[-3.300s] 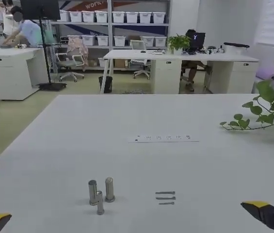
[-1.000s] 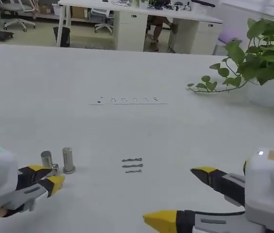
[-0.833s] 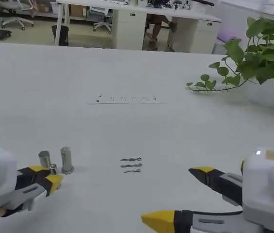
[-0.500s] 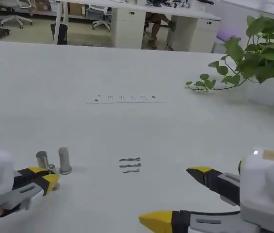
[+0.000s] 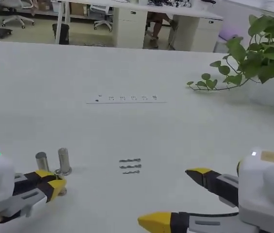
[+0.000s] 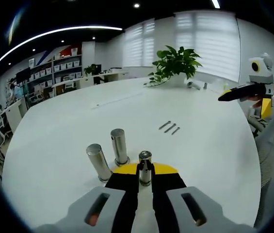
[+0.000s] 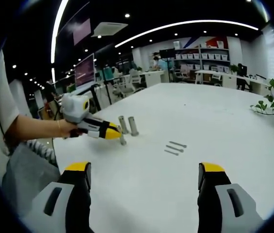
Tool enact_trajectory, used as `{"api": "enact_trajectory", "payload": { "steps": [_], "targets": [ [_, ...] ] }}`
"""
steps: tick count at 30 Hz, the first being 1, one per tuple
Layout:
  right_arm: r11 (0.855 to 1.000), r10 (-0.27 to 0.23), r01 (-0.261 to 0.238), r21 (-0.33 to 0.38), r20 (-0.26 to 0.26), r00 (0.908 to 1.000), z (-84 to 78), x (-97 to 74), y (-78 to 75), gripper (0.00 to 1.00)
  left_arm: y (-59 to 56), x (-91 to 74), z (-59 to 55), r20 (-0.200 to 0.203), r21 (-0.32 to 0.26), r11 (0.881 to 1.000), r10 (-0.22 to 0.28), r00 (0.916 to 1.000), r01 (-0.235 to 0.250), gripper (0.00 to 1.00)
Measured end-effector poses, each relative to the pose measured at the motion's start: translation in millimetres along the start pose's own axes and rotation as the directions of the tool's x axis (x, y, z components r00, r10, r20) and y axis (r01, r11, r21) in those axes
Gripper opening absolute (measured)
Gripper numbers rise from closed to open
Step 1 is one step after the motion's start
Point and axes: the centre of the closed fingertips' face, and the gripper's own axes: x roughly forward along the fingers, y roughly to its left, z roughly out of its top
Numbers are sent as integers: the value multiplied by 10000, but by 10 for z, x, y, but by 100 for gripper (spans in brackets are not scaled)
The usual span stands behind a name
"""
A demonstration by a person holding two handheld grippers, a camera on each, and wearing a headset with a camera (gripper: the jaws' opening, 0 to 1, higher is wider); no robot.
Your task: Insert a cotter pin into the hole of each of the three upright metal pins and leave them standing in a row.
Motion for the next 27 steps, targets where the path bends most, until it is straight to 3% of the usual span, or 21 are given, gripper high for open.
{"api": "enact_trajectory", "payload": {
  "steps": [10, 27],
  "targets": [
    [9999, 153, -153, 28, -44, 9999, -27, -1, 14, 92, -306, 24, 36, -33, 588, 9932, -1003, 9950, 1003, 7],
    [9997, 230, -230, 81, -30, 9997, -42, 3, 21, 89, -579, 97, 38, -239, 1211, 9748, -1858, 9823, 1874, 7]
  ]
}}
